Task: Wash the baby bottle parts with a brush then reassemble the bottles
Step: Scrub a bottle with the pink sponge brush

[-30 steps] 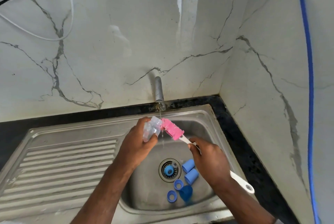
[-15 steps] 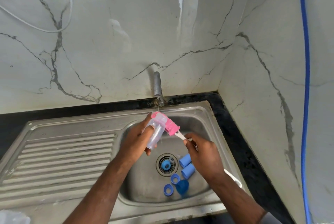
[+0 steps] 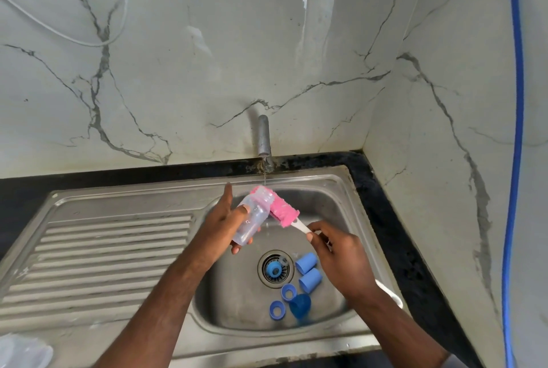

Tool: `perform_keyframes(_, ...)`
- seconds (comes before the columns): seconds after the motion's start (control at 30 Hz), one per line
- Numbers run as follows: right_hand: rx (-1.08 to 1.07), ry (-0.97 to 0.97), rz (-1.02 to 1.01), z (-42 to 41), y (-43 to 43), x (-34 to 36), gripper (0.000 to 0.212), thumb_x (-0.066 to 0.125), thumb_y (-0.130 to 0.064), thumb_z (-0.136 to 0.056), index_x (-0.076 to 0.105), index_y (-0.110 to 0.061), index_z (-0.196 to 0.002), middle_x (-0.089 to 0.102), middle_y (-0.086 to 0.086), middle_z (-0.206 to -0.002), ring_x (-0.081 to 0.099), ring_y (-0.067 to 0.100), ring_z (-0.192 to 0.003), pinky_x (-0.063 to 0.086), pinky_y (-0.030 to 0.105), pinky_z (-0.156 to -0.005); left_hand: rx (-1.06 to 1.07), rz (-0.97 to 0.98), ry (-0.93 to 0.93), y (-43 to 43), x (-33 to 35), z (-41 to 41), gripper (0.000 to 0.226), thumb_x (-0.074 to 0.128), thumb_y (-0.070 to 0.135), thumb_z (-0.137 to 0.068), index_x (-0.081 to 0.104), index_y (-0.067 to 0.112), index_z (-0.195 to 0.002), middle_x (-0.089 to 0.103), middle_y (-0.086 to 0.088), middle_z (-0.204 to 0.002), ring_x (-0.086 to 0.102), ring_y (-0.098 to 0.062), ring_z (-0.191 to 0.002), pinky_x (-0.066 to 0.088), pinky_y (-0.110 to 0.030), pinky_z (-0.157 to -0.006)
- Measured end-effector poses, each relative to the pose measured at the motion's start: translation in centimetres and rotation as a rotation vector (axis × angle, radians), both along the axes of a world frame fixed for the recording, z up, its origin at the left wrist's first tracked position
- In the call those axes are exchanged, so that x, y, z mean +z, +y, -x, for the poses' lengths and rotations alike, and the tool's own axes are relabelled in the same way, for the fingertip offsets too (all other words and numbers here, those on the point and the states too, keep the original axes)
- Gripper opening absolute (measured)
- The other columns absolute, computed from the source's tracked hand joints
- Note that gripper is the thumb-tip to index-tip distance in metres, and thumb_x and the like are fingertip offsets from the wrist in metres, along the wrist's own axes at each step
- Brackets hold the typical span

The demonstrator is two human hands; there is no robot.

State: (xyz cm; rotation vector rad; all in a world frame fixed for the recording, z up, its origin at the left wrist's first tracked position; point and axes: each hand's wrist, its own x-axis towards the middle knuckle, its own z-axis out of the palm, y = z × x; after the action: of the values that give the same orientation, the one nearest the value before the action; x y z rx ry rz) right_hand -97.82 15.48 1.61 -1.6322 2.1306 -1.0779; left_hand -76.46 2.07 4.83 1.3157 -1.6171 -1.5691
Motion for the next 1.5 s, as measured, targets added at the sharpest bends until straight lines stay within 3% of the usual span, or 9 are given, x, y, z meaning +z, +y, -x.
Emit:
perform_keyframes(0.13,-0.035,-0.015,-0.016,0.4,0.5,0.1,0.009,0.066,-0.032,-0.095,0.067,-0.032,-0.104,0.057,-0.015,-0.062,0.057,0.007,-0.058,0.051,0.033,-0.056,-0.067,0.163,-0.18,-0.3,0.5,-0.8,0.093,0.067,0.044,-0.092,0.005,0.032,-0.16,0.06,0.003,-0.13,0.065,-0.008,-0.092,0.052,-0.02,-0.059)
perform_keyframes(0.2,-0.05,-0.03,-0.029,0.5,0.5,-0.1,0.01,0.066,-0.031,-0.095,0.066,-0.033,-0.105,0.063,-0.01,-0.067,0.061,0.009,-0.061,0.054,0.037,-0.059,-0.075,0.276,-0.231,-0.2,0.9,-0.8,0.076,0.07,0.04,-0.092,0.024,0.04,-0.153,0.062,0.011,-0.119,0.064,-0.007,-0.098,0.05,-0.013,-0.065)
perform_keyframes(0.27,-0.082,-0.052,-0.038,0.5,0.6,-0.2,0.011,0.066,-0.03,-0.095,0.066,-0.034,-0.105,0.065,-0.009,-0.069,0.063,0.009,-0.064,0.056,0.039,-0.061,-0.041,0.415,-0.247,-0.3,0.9,-0.6,0.039,0.075,0.037,-0.087,0.057,0.038,-0.121,0.065,0.008,-0.099,0.066,-0.01,-0.085,0.046,-0.012,-0.059)
perform_keyframes(0.37,-0.127,-0.05,0.016,0.3,0.7,-0.1,0.016,0.07,-0.023,-0.092,0.067,-0.033,-0.104,0.067,-0.012,-0.072,0.064,0.009,-0.066,0.056,0.039,-0.062,0.067,0.489,-0.399,-0.9,0.6,-1.0,0.036,0.08,0.049,-0.071,0.061,0.032,-0.096,0.06,0.004,-0.09,0.061,-0.01,-0.076,0.044,-0.02,-0.06)
perform_keyframes(0.5,-0.161,0.04,0.074,-0.3,0.3,0.3,0.014,0.076,-0.017,-0.087,0.066,-0.025,-0.093,0.067,-0.009,-0.071,0.064,0.013,-0.063,0.055,0.04,-0.056,0.064,0.53,-0.593,-0.7,0.8,-0.8,0.055,0.081,0.05,-0.066,0.061,0.025,-0.111,0.048,0.004,-0.097,0.055,-0.013,-0.085,0.052,-0.033,-0.077)
perform_keyframes(0.73,-0.078,0.169,0.071,-1.4,-0.8,0.8,0.015,0.075,-0.021,-0.088,0.061,-0.024,-0.085,0.059,-0.012,-0.069,0.056,0.005,-0.057,0.047,0.021,-0.05,-0.054,0.654,-0.719,0.6,0.9,0.3,0.068,0.082,0.049,-0.069,0.059,0.029,-0.129,0.045,0.003,-0.103,0.049,-0.014,-0.095,0.047,-0.027,-0.079)
perform_keyframes(1.03,-0.031,0.209,0.006,-2.4,-0.6,1.3,0.018,0.072,-0.022,-0.091,0.055,-0.025,-0.084,0.054,-0.013,-0.066,0.05,0.007,-0.052,0.043,0.024,-0.046,-0.008,0.785,-0.87,0.0,0.0,-0.8,0.058,0.078,0.044,-0.071,0.061,0.024,-0.123,0.051,-0.001,-0.105,0.044,-0.015,-0.098,0.036,-0.025,-0.074)
perform_keyframes(1.27,-0.02,0.266,-0.074,-2.7,-0.9,2.0,0.015,0.066,-0.026,-0.094,0.054,-0.023,-0.086,0.047,-0.012,-0.066,0.051,0.013,-0.055,0.043,0.03,-0.048,0.084,0.883,-0.969,0.8,0.2,-0.8,0.07,0.087,0.032,-0.069,0.059,0.019,-0.131,0.049,-0.006,-0.114,0.044,-0.02,-0.1,0.047,-0.03,-0.08)
perform_keyframes(1.5,0.0,0.35,-0.114,-3.3,-1.8,2.8,0.011,0.064,-0.025,-0.095,0.055,-0.022,-0.089,0.051,-0.009,-0.068,0.05,0.016,-0.054,0.04,0.03,-0.047,0.003,1.073,-1.066,1.6,-0.9,-0.5,0.068,0.09,0.012,-0.057,0.064,0.011,-0.12,0.054,-0.01,-0.107,0.05,-0.025,-0.092,0.052,-0.037,-0.067)
